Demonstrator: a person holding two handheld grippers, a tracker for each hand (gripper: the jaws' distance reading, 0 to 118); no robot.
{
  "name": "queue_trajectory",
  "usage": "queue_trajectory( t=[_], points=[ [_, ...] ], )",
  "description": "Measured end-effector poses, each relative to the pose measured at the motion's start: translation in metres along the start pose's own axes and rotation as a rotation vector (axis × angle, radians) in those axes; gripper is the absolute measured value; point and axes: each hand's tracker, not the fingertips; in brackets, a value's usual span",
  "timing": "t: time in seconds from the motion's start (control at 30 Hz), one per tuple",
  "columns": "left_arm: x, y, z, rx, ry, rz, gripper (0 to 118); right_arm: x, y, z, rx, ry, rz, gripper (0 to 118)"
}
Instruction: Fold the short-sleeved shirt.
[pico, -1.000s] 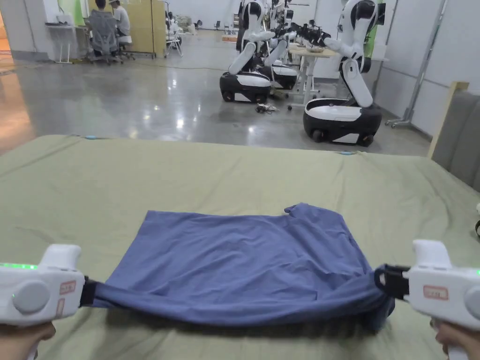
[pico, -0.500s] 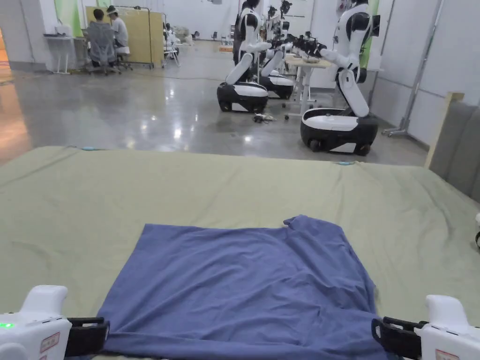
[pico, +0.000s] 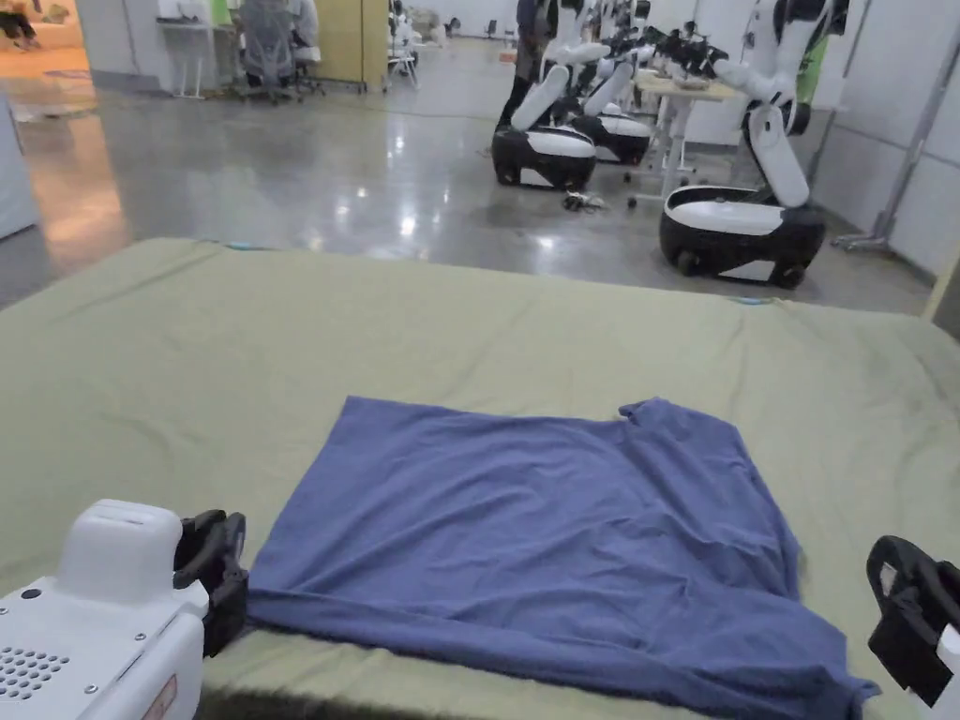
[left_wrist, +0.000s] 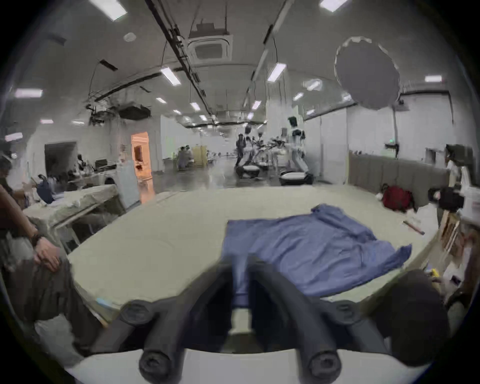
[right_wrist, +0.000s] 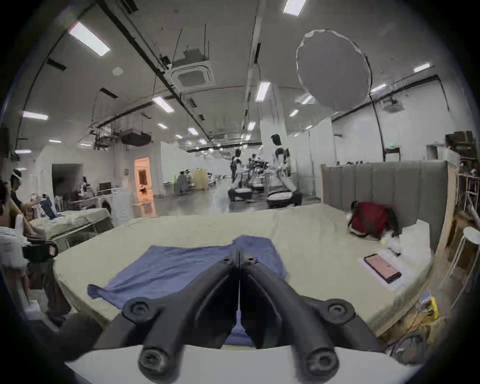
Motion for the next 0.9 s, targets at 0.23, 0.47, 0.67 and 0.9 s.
queue_trajectory(
  t=[0.23, 0.47, 0.67, 0.9],
  points=[
    [-0.043, -0.025, 0.001, -0.144, -0.013, 0.068, 6, 0.006, -0.003, 0.008, -0.062, 0.039, -0.054, 6],
    [-0.055, -0.066, -0.059, -0.338, -0.048, -0.013, 116, 0.023, -0.010, -0.001, -0.155, 0.014, 0.001, 6],
    [-0.059, -0.080, -0.116, -0.372, -0.102, -0.051, 116, 0.041, -0.019, -0.016, -0.249, -0.030, 0.033, 6],
    [-0.069, -0.080, -0.163, -0.413, -0.171, -0.022, 109, 0.050, -0.034, -0.040, -0.340, -0.062, -0.008, 6]
  ],
)
